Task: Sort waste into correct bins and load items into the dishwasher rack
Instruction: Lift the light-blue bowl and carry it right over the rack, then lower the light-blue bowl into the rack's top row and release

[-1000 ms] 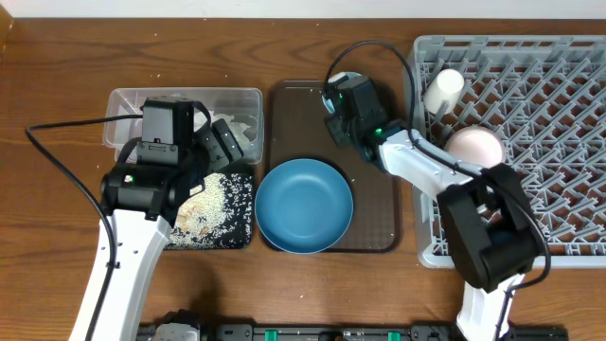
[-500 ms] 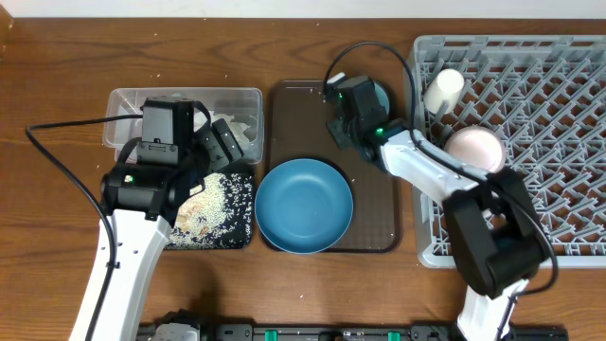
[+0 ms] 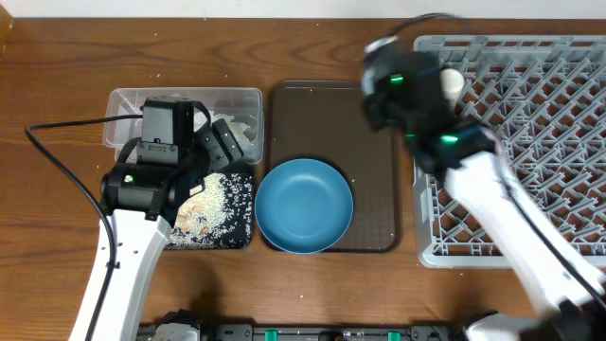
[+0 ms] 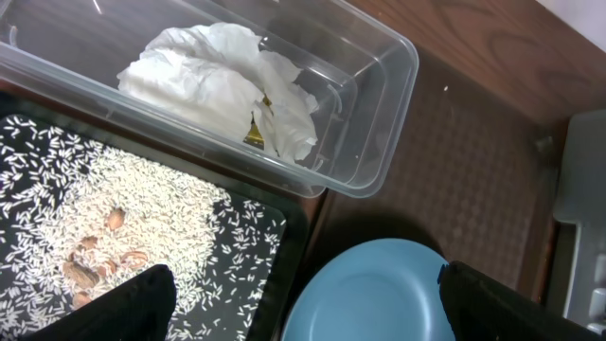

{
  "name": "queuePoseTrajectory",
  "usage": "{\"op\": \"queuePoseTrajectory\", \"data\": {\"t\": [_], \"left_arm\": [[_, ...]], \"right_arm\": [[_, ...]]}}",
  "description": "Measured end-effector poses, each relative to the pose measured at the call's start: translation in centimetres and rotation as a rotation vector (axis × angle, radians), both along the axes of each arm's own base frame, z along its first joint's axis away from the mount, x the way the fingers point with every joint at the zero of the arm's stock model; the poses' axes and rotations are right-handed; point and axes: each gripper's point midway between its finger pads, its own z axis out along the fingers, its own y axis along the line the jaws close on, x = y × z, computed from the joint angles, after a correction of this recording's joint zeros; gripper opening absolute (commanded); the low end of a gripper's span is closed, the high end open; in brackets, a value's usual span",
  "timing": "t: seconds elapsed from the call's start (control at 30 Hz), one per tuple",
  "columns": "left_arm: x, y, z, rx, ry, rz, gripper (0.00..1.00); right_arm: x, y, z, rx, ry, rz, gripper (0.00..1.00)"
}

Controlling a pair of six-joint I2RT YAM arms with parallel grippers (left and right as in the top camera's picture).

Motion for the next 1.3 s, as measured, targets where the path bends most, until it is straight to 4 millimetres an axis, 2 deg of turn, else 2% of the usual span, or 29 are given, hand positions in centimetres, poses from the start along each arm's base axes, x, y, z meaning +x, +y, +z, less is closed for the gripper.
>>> {"op": "queuePoseTrajectory", "data": {"t": [0.07,0.13,0.27,0.4,0.47,0.63,0.87,1.03,1.3], "left_arm": [[0.0,0.0,0.0,0.0,0.0,0.0,0.91],[0.0,0.0,0.0,0.0,0.0,0.0,0.91],[0.0,0.0,0.0,0.0,0.0,0.0,0.91],[0.0,0.0,0.0,0.0,0.0,0.0,0.91],[0.0,0.0,0.0,0.0,0.0,0.0,0.91],[0.0,0.0,0.0,0.0,0.001,0.0,0.91],[0.0,0.0,0.0,0.0,-0.001,0.0,0.91],[0.0,0.0,0.0,0.0,0.0,0.0,0.91],[0.0,0.0,0.0,0.0,0.0,0.0,0.91]], "right_arm": [[-0.3,-2.9,2.0,0.047,-0.014,-0.028,0.01],[-0.3,-5.5,2.7,0.091,-0.008,-0.052,0.01],[0.4,-11.3,2.9,0.225,0.025,-0.086,0.01],[1.3,-16.0,3.6,0.385,0.0,-0.059,0.01],[1.8,-17.7,4.1,0.461,-0.032,-0.009,0.01],[2.5,-19.6,4.0,0.628,-0.069,0.171,0.01],[3.0,-19.3,0.2,0.811,0.025,0.347,0.01],[3.1,-19.5,-2.6,0.898,0.108,0.362,0.01],[2.9,-22.0,-4.2,0.957,0.14,0.306,0.01]]}}
